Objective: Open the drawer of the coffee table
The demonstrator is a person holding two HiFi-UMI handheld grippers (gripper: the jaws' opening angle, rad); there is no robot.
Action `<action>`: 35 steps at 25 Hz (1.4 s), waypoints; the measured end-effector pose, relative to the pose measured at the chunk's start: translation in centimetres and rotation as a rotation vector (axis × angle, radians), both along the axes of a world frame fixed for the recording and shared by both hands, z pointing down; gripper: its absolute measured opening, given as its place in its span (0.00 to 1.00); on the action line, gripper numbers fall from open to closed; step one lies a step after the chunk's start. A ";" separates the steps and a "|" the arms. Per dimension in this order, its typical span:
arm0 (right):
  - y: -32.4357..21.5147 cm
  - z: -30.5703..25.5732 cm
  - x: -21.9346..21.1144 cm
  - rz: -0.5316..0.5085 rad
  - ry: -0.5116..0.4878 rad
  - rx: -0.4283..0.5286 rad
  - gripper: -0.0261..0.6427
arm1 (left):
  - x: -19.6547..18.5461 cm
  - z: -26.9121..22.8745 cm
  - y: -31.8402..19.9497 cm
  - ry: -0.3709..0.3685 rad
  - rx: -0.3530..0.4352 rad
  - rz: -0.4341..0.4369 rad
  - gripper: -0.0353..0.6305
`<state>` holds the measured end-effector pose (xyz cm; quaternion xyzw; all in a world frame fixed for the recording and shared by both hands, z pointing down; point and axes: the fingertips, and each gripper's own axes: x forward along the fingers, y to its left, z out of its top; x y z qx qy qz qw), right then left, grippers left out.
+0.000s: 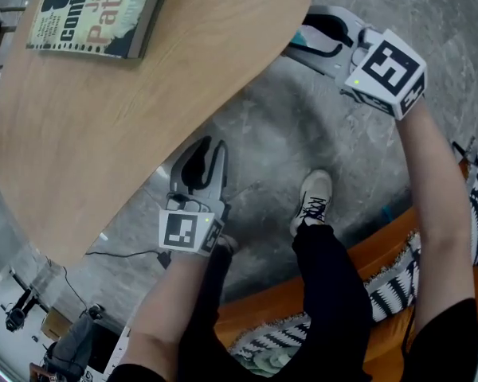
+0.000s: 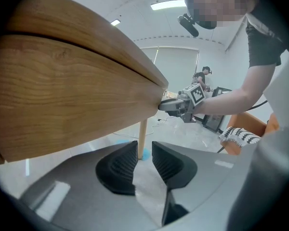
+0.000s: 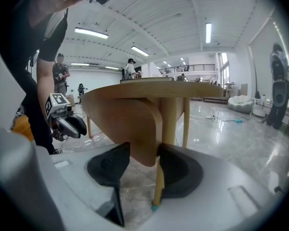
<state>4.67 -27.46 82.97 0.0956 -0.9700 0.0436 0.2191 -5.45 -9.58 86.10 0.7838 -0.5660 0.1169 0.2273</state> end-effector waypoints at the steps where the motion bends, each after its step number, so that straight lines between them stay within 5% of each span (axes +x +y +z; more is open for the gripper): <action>1: 0.0 0.0 0.1 -0.017 0.007 0.001 0.33 | -0.2 0.0 0.2 -0.006 0.003 0.004 0.20; 11: 0.0 -0.1 -0.7 -0.176 0.057 0.072 0.31 | -1.9 1.0 1.0 -0.061 -0.001 0.003 0.20; 22: 1.8 -0.1 1.3 -0.424 0.116 0.075 0.22 | 1.4 1.6 0.6 -0.076 -0.005 0.037 0.20; 30: 3.9 0.1 3.4 -0.395 0.136 0.060 0.22 | 3.6 1.0 0.2 -0.067 0.026 0.061 0.20; 35: 4.3 0.5 3.2 -0.388 0.213 0.131 0.25 | 4.6 -0.7 0.1 -0.046 0.060 0.093 0.20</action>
